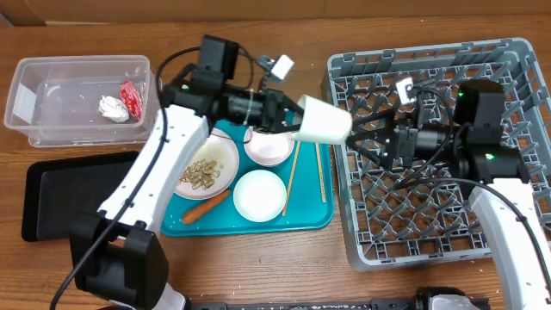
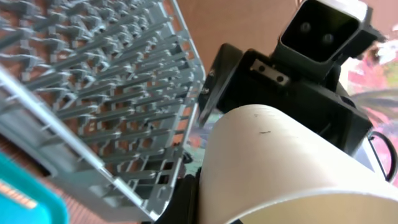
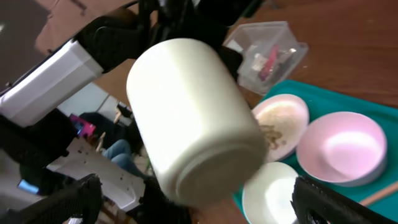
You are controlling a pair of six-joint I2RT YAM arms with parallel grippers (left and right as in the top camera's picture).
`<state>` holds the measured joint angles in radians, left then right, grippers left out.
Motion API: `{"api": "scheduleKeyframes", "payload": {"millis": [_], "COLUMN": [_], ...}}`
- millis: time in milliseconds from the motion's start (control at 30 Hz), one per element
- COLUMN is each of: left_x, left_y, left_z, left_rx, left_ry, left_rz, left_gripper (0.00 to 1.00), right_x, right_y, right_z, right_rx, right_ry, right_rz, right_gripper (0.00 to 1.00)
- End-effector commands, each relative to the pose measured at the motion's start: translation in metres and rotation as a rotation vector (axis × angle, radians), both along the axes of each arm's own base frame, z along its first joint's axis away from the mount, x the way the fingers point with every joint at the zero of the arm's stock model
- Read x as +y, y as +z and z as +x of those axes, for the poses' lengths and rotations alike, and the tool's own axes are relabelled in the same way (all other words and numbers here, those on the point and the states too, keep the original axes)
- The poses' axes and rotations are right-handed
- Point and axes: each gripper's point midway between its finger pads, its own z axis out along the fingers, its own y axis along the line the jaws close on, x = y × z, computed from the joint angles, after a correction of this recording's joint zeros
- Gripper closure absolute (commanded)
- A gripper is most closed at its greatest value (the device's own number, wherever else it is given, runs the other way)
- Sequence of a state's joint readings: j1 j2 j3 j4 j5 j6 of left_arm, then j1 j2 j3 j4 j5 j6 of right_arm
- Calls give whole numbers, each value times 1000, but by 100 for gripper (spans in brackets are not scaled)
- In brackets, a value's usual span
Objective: Sort waste into correct bins and load items into the dishwasher
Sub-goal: 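Lift the cup over the rack and pass it to the right gripper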
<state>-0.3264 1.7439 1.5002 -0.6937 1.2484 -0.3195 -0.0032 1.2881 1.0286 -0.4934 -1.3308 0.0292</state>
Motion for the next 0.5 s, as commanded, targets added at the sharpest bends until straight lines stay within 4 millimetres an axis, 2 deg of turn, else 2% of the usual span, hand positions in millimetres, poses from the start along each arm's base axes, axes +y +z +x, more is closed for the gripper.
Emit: {"api": "scheduleKeyframes", "payload": {"millis": [0, 167, 300, 467], "left_x": [-16, -24, -24, -24], "left_y": [17, 19, 19, 17], "left_z": [-11, -15, -15, -14], "left_rx": [42, 53, 56, 55], "left_ry": [-33, -43, -42, -37], "left_rz": [-29, -28, -27, -21], "left_gripper": [96, 96, 96, 96], "right_x": [9, 10, 10, 10], "right_y": [10, 8, 10, 13], "right_z": [-4, -3, -1, 1], "right_rx": [-44, -48, -69, -101], "right_ry": [43, 37, 38, 38], "right_rz": [10, 0, 1, 1], "right_gripper": [0, 1, 9, 14]}}
